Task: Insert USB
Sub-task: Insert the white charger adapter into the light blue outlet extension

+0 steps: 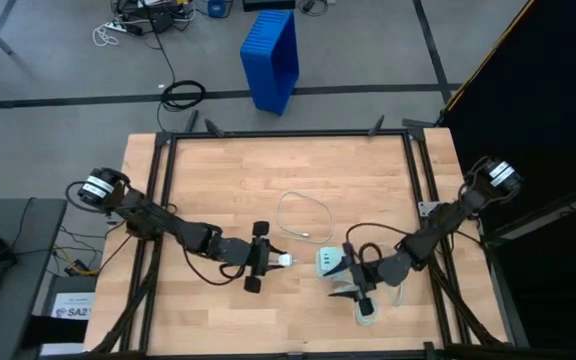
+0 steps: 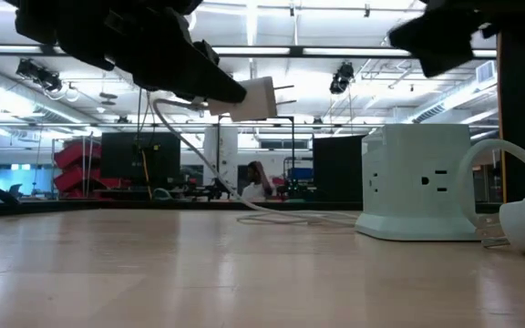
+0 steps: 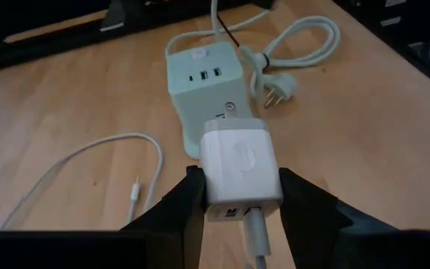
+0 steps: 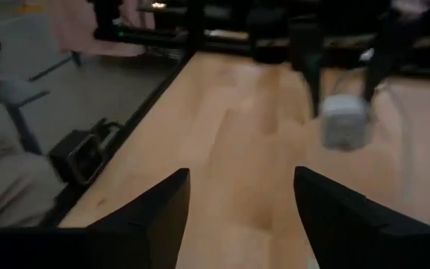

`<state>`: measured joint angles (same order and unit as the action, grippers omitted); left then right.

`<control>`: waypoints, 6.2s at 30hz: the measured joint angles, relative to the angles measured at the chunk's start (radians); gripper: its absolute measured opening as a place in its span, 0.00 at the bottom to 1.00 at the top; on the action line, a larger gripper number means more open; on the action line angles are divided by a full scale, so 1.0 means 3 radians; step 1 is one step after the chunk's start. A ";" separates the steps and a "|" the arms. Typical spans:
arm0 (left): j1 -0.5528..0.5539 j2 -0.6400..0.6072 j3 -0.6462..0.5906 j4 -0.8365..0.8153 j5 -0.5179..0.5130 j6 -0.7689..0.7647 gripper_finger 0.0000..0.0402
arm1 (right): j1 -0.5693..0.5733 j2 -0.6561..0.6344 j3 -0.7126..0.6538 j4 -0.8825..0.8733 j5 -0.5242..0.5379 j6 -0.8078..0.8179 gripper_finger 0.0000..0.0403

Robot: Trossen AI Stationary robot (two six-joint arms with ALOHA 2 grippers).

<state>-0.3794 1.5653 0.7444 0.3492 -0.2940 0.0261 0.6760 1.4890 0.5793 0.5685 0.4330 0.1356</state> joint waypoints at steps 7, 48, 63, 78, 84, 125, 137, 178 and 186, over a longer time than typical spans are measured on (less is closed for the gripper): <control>0.0006 0.0133 0.0000 0.0090 0.0114 0.0048 0.31 | -0.0014 0.0101 0.0001 -0.0006 0.0092 0.0172 0.54; 0.0026 0.0152 0.0000 0.0137 0.0150 0.0050 0.30 | -0.0311 -0.0245 -0.0129 -0.1479 0.0255 0.1468 0.86; 0.0026 0.0152 0.0000 0.0134 0.0149 0.0048 0.30 | -0.0533 0.0432 -0.0172 -0.0823 -0.0006 0.1441 0.81; 0.0064 0.0152 -0.0001 0.0070 0.0150 -0.0118 0.30 | -0.0593 0.0435 -0.0180 -0.0416 0.0113 0.0739 0.71; 0.0121 0.0152 -0.0001 0.0060 0.0255 -0.0214 0.30 | -0.0772 0.0435 -0.0180 0.0066 -0.0068 0.0378 0.71; 0.0134 0.0150 -0.0001 0.0054 0.0252 -0.0212 0.30 | -0.0860 0.0433 0.0257 -0.0561 -0.0404 0.0535 0.71; 0.0131 0.0150 0.0000 0.0170 0.0280 -0.0196 0.30 | -0.0860 0.0433 0.0256 -0.0541 -0.0385 0.0535 0.71; 0.0195 0.0143 0.0130 0.0145 0.0278 -0.0372 0.30 | -0.0925 0.0434 0.0606 -0.1027 -0.0146 0.0483 0.71; 0.0197 0.0154 0.0141 0.0185 0.0094 -0.0216 0.41 | -0.0902 0.0434 0.0646 -0.1124 -0.0047 0.0572 0.71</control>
<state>-0.3203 1.6115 0.7868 0.4048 -0.2657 -0.0386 0.4053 1.6194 0.7733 0.2314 0.4190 0.3073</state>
